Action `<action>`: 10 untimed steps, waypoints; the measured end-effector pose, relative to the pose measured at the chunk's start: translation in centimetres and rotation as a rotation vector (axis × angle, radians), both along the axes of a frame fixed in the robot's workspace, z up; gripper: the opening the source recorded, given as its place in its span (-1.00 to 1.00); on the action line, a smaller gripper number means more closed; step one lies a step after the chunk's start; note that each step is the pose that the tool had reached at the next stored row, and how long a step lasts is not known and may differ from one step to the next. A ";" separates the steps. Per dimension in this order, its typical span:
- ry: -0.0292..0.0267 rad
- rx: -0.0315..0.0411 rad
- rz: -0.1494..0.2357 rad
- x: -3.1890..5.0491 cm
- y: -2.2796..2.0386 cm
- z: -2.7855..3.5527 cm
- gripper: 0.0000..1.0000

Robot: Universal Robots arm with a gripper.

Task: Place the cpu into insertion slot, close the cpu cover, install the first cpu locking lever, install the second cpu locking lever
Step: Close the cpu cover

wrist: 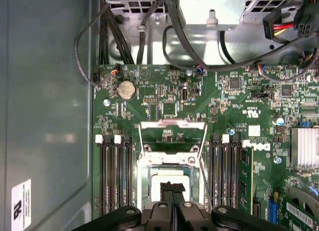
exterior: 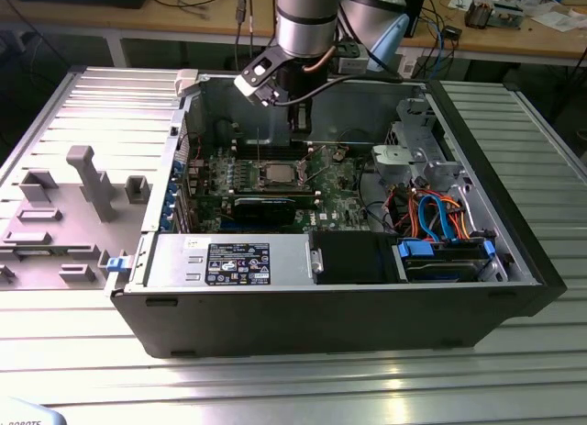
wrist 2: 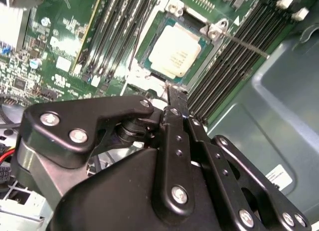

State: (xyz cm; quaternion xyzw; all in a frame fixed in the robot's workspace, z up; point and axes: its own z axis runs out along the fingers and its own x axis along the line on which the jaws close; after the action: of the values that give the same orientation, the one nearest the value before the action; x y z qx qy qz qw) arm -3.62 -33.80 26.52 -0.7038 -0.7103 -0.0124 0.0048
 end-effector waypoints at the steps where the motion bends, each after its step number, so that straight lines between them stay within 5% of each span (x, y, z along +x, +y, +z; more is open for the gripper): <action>1: -0.0001 0.0001 0.000 0.17 0.00 0.00 -0.79; 10: 0.0000 0.0000 0.000 2.09 0.00 0.00 -0.79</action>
State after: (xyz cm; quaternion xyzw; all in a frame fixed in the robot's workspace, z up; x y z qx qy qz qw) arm -1.53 -33.81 26.52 -0.7037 -0.7103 -0.0124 0.0048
